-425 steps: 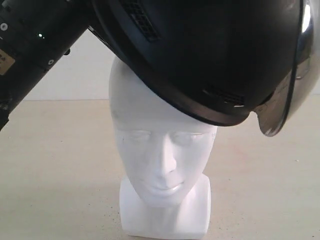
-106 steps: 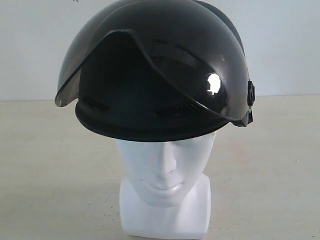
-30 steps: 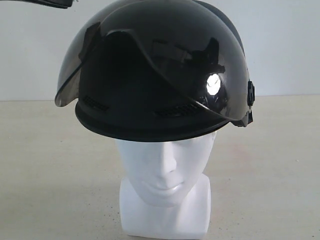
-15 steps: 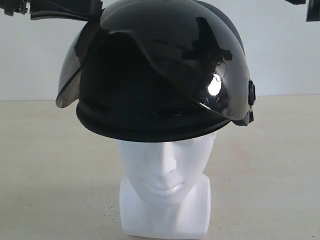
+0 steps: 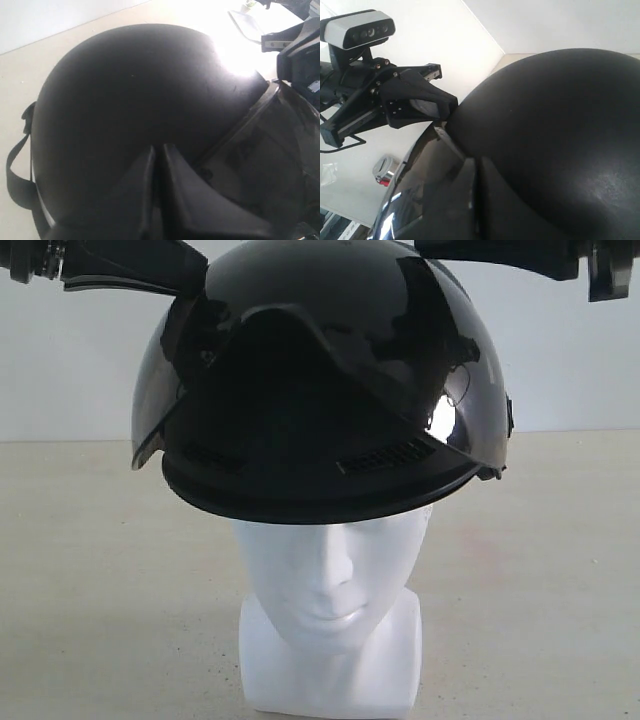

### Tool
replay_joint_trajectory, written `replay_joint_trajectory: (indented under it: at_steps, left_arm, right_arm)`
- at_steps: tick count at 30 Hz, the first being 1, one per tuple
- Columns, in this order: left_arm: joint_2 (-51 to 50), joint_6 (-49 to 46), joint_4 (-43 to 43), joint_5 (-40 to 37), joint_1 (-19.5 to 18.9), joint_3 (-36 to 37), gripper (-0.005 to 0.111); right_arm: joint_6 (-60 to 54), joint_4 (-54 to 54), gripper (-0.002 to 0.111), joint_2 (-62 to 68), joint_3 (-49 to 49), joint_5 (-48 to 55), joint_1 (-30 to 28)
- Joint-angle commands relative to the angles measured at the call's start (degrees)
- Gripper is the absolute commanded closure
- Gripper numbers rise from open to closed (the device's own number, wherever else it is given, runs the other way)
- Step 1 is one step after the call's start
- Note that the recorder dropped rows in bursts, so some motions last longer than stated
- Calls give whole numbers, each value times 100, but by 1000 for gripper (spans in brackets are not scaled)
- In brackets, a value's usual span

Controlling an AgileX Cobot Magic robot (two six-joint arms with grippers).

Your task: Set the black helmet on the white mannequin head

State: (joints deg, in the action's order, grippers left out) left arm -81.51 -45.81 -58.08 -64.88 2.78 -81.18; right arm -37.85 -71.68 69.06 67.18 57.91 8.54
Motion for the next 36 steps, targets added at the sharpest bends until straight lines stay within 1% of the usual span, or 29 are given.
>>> replay_joint_trajectory:
  at_steps: [1,9,16,25,29,36]
  left_arm:
    - [2,-34,53,-286,14,-13,102]
    - [2,106,53,-508,14,-13,102]
    - [2,106,53,-508,14,-13,102]
    - [125,164,53,-508,14,7,102]
    - [252,186,3,-508,14,187,102]
    - [317,169,-8,-508,40,738,102]
  right_arm:
    - [25,396,108,19,-11,255,11]
    - [296,866,108,19,-11,585,11]
    - [330,929,108,19,-11,894,11]
    - [407,951,108,19,-11,978,11]
    - [429,1000,108,19,-11,1001,11]
    - [482,1024,108,19,-11,1069,11]
